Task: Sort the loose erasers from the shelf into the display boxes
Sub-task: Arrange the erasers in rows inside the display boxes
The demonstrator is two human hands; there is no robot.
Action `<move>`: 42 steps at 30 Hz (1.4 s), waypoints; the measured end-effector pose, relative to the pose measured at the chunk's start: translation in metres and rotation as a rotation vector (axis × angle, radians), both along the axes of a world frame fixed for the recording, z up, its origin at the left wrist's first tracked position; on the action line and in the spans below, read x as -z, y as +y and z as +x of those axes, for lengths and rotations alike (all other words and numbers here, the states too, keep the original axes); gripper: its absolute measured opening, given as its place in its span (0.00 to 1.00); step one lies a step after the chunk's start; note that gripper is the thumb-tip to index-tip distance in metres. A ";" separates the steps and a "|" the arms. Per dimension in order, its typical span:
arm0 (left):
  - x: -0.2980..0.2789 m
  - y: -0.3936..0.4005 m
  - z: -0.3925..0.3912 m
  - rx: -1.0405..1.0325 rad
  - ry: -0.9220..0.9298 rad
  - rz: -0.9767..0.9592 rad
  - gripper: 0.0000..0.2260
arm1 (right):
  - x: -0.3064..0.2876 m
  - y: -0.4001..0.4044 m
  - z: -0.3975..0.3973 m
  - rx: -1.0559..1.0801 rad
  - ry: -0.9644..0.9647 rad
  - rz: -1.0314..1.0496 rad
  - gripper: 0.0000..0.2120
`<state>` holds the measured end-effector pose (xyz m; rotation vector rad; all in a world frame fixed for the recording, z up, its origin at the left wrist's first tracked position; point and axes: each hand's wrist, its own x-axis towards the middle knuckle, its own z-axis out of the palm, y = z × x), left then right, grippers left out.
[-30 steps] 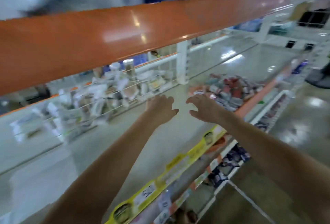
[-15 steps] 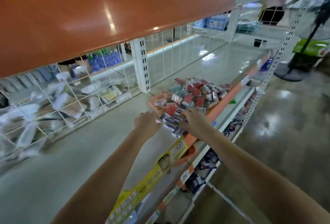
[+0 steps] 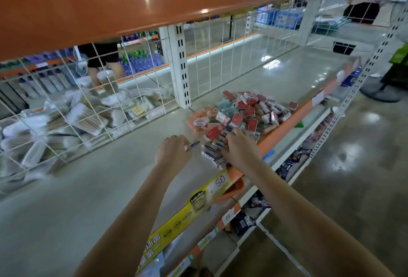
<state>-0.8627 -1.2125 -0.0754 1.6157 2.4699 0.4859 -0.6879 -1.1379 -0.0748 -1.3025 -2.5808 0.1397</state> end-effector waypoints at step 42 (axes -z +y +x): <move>-0.055 -0.509 -0.133 -0.526 0.098 0.336 0.07 | -0.054 -0.361 -0.236 -1.226 0.195 -0.249 0.07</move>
